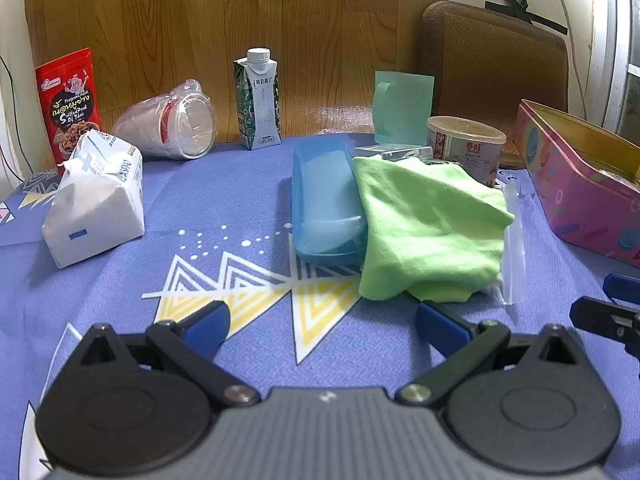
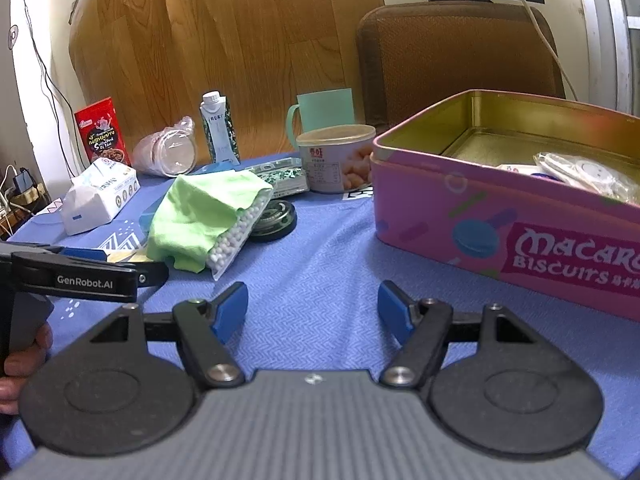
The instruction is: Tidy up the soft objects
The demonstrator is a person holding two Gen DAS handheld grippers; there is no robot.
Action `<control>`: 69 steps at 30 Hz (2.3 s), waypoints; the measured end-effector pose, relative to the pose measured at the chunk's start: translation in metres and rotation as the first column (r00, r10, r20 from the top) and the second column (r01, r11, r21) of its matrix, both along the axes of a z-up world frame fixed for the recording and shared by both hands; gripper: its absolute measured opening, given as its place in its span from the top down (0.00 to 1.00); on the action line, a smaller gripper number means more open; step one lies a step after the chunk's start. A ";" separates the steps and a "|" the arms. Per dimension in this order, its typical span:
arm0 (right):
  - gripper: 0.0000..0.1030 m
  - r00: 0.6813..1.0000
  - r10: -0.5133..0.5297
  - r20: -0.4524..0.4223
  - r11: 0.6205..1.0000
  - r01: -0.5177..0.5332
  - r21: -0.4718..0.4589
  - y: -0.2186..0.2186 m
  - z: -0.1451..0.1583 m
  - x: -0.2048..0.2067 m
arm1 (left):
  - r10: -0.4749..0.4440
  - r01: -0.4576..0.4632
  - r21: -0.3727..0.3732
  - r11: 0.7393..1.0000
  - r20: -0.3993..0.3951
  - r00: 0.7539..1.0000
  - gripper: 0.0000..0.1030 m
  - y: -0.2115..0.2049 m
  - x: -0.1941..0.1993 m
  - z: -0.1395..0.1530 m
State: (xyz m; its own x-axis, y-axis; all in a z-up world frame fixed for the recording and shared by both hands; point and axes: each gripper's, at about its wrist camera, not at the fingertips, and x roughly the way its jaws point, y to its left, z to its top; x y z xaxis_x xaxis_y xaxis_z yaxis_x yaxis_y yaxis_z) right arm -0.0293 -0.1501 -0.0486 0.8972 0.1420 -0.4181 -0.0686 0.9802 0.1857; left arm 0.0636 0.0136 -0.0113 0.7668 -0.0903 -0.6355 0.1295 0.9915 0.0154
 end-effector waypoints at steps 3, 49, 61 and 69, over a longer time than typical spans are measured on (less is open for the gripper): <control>0.28 1.000 0.002 -0.001 1.000 -0.002 -0.002 0.000 0.000 0.001 | -0.003 0.003 -0.002 1.000 0.000 1.000 0.00 0.000 0.000 0.000; 0.00 0.998 0.023 -0.061 0.996 -0.028 -0.088 0.012 -0.003 0.008 | -0.072 0.072 0.015 0.997 -0.015 0.997 0.00 0.001 0.001 0.000; 0.00 0.996 0.037 -0.078 0.984 -0.050 -0.171 0.022 -0.004 0.003 | -0.129 0.129 0.010 0.992 -0.025 0.991 0.00 0.006 -0.003 0.002; 0.00 0.998 0.018 -0.064 0.986 -0.029 -0.167 0.019 -0.004 -0.005 | -0.126 0.126 0.005 0.992 -0.027 0.992 0.00 0.008 -0.001 0.002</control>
State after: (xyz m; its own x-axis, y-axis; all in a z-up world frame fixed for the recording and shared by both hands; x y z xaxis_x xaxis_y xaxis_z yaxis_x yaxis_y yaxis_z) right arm -0.0347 -0.1310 -0.0527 0.8660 0.0858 -0.4927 -0.0854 0.9961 0.0233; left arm 0.0624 0.0214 -0.0091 0.7326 -0.1809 -0.6562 0.2542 0.9670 0.0172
